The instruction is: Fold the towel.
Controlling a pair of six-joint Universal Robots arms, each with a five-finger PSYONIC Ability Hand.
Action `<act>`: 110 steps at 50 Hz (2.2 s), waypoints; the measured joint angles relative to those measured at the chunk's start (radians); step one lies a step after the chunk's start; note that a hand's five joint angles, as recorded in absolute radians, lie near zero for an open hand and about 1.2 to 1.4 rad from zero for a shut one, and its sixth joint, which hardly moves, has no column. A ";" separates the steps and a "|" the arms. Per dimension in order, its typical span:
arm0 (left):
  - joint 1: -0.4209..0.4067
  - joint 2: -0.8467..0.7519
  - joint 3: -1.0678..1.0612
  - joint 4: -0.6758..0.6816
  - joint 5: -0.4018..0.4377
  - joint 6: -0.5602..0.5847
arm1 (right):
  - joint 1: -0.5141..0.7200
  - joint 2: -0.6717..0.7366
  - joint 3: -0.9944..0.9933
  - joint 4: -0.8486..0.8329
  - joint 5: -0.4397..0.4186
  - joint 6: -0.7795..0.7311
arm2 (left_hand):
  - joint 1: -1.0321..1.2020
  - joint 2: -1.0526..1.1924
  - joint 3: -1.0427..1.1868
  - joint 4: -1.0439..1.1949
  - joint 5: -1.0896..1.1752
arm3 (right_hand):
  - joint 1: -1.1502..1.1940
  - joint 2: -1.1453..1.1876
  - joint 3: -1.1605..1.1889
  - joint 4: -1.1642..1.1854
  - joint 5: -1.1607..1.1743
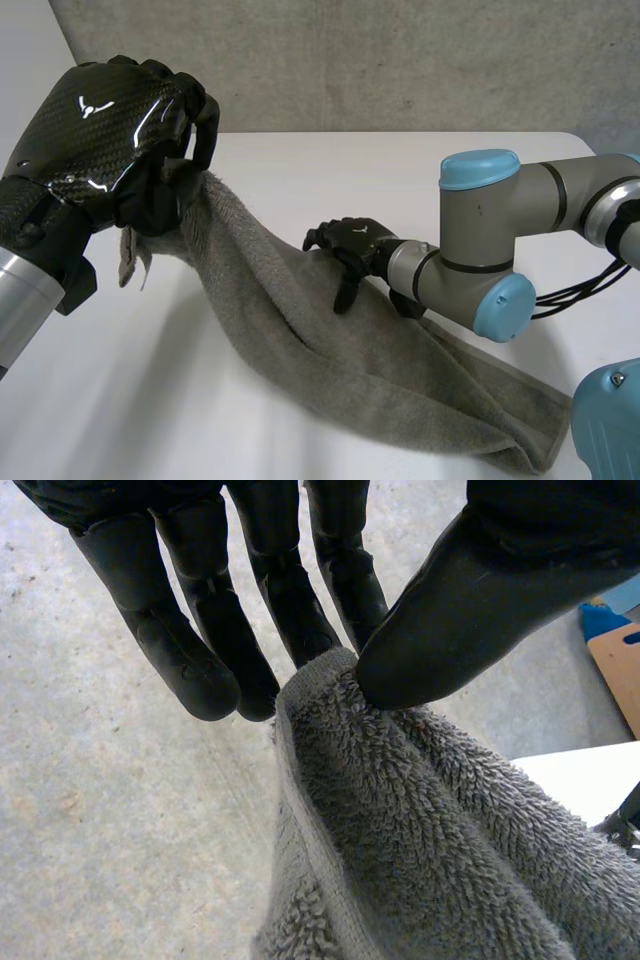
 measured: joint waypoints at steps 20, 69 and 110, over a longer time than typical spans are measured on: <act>0.018 0.000 -0.038 0.064 0.062 -0.002 | 0.004 0.070 -0.051 -0.064 0.037 -0.005 | 0.000 0.000 0.000 0.000 0.000 | 0.378 0.393 0.380 0.381 0.381; 0.095 -0.607 0.409 0.222 -0.192 0.059 | -0.095 -0.600 0.499 -0.529 0.142 -0.397 | 0.000 -0.008 -0.028 -0.016 0.005 | 0.998 0.999 1.013 1.017 0.969; -0.242 -0.863 0.211 0.297 -0.198 0.014 | -0.072 -1.160 0.823 -0.353 0.203 -0.395 | -0.986 -1.034 -1.099 -1.064 -1.037 | 0.998 0.999 1.013 1.017 0.969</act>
